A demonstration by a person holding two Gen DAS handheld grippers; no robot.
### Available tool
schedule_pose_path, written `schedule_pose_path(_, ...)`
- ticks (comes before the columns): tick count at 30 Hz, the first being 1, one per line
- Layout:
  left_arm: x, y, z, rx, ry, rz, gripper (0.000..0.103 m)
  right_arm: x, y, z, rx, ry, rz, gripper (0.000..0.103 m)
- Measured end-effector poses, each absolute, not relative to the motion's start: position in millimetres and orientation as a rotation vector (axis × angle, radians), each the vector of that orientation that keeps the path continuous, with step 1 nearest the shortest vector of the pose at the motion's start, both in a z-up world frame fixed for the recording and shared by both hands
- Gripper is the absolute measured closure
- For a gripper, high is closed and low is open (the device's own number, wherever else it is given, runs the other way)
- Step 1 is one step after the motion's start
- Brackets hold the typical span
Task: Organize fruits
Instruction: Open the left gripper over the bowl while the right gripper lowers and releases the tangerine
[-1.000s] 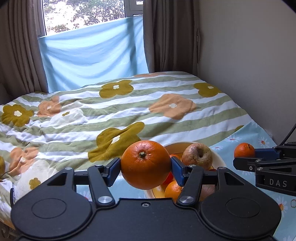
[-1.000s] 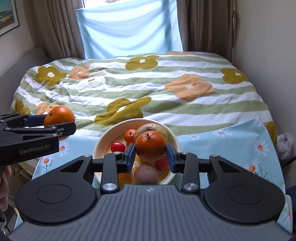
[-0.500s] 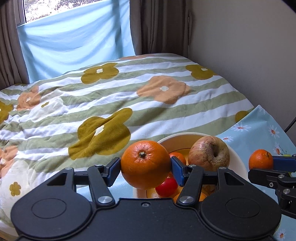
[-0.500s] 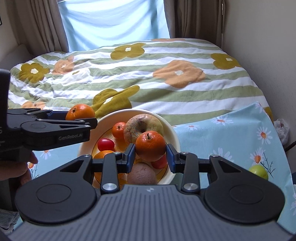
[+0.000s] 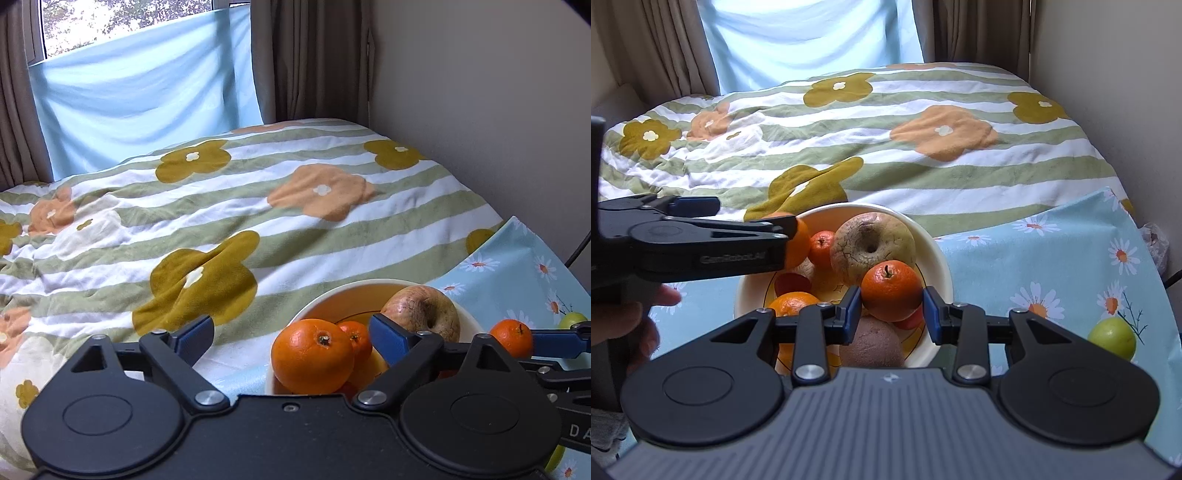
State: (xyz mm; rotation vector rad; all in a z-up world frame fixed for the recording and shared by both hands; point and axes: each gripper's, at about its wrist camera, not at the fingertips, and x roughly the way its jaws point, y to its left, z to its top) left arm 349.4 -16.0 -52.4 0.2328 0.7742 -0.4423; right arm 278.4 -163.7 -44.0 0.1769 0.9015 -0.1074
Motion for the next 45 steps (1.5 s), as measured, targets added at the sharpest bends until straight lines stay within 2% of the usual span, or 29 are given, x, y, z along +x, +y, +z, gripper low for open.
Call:
schedule_pose_path(12, 324.5, 29.2, -14.9, 0.167, 0.729, -0.368, 0.008, 293.9, -151.0, -52.0, 0.181, 0.932, -0.057, 0.052)
schedule_pose_path(26, 309.1, 49.4, -19.5, 0.142, 0.752, -0.328, 0.008, 300.4, -135.7, -62.5, 0.155, 0.952, -0.010, 0.051)
schedule_pose_path(27, 309.1, 49.6, -19.6, 0.136, 0.755, -0.328, 0.008, 298.6, -134.9, -60.3, 0.146, 0.931, -0.015, 0.046)
schedule_pose_path(29, 309.3, 49.0, -19.5, 0.127, 0.756, -0.332, 0.008, 296.4, -133.1, -55.5, 0.119, 0.904, -0.026, 0.015)
schedule_pose_path(31, 309.7, 47.6, -18.6, 0.127, 0.755, -0.336, 0.008, 292.7, -132.5, -51.1, 0.094, 0.875, -0.045, 0.001)
schedule_pose_path(45, 296.2, 43.1, 0.1, 0.133, 0.720, -0.351, 0.008, 272.1, -139.5, -31.7, 0.093, 0.844, -0.070, 0.000)
